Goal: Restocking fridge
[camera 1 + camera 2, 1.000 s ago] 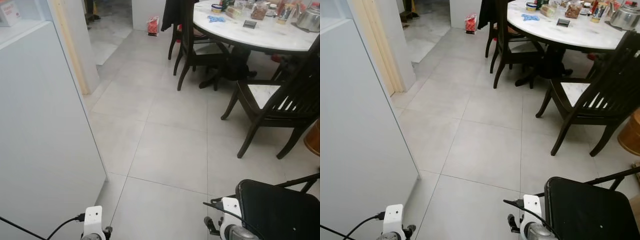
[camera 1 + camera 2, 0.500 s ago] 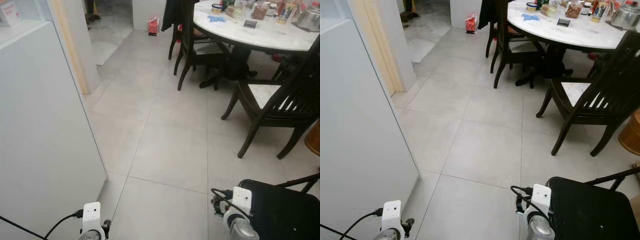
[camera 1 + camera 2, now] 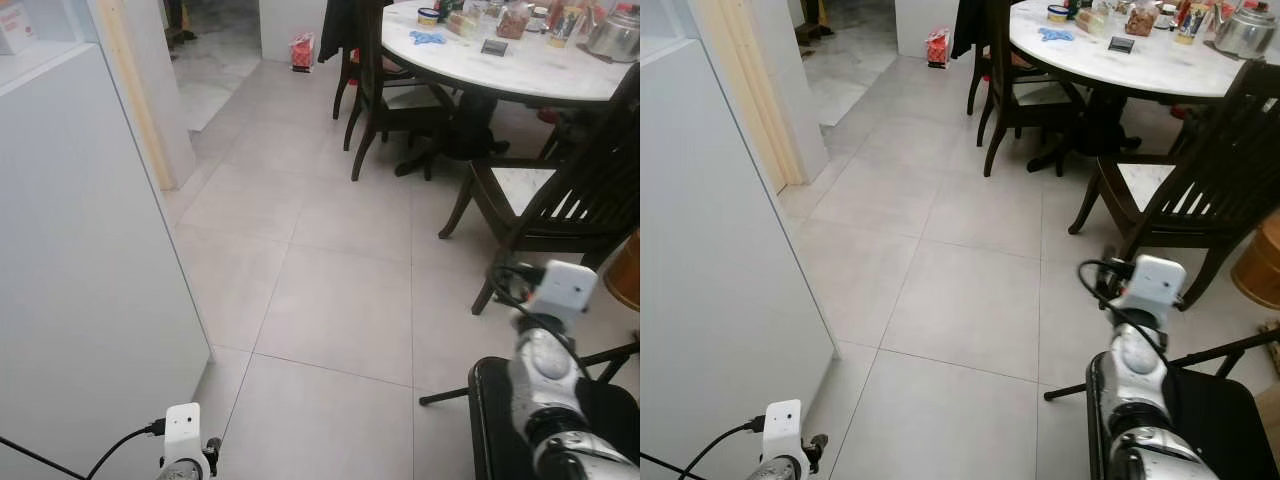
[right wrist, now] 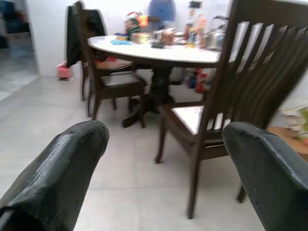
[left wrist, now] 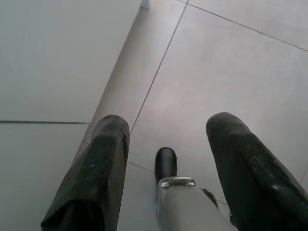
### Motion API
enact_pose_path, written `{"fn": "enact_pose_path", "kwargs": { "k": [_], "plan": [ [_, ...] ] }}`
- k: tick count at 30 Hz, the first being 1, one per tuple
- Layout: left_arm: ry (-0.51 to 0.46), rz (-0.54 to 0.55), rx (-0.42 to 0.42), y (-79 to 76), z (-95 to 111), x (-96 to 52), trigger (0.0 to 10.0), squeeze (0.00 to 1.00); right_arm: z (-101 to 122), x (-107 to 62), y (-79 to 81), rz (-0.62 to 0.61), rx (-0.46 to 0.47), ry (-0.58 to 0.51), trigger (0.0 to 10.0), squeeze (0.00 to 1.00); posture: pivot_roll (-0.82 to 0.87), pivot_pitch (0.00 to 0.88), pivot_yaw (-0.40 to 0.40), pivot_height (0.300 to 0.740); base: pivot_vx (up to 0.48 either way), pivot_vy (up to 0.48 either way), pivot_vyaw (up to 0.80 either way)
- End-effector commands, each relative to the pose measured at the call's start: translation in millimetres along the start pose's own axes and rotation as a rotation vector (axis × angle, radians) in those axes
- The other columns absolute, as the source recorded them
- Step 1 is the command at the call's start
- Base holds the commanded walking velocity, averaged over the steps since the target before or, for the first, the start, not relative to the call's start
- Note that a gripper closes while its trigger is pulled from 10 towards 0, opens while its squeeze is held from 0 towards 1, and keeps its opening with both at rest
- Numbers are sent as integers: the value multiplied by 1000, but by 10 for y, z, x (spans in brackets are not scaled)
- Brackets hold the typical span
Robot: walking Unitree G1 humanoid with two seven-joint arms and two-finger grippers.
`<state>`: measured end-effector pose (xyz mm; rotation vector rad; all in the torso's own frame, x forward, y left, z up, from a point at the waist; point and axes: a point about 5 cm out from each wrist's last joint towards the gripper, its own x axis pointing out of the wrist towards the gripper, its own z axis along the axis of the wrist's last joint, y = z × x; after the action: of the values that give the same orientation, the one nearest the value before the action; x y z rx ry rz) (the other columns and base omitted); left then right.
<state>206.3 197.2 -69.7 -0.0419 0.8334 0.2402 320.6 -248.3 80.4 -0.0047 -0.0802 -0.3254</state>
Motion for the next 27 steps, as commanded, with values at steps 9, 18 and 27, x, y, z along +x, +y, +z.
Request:
{"fn": "enact_pose_path", "kwargs": {
  "k": [9,18,27],
  "plan": [
    [2,31,-15,38,-53,-14,10000,0,17,-20,95,0,-40,-36,10000,0,29,0,-58,740,0,0,0],
    [20,30,-34,19,-67,-14,10000,0,-1171,-1007,-29,65,34,713,10000,0,33,0,-66,740,0,0,0],
    [40,32,-37,26,-84,-13,10000,0,-1641,-1947,-177,33,-53,1148,10000,0,24,0,-55,740,0,0,0]
  ]
}}
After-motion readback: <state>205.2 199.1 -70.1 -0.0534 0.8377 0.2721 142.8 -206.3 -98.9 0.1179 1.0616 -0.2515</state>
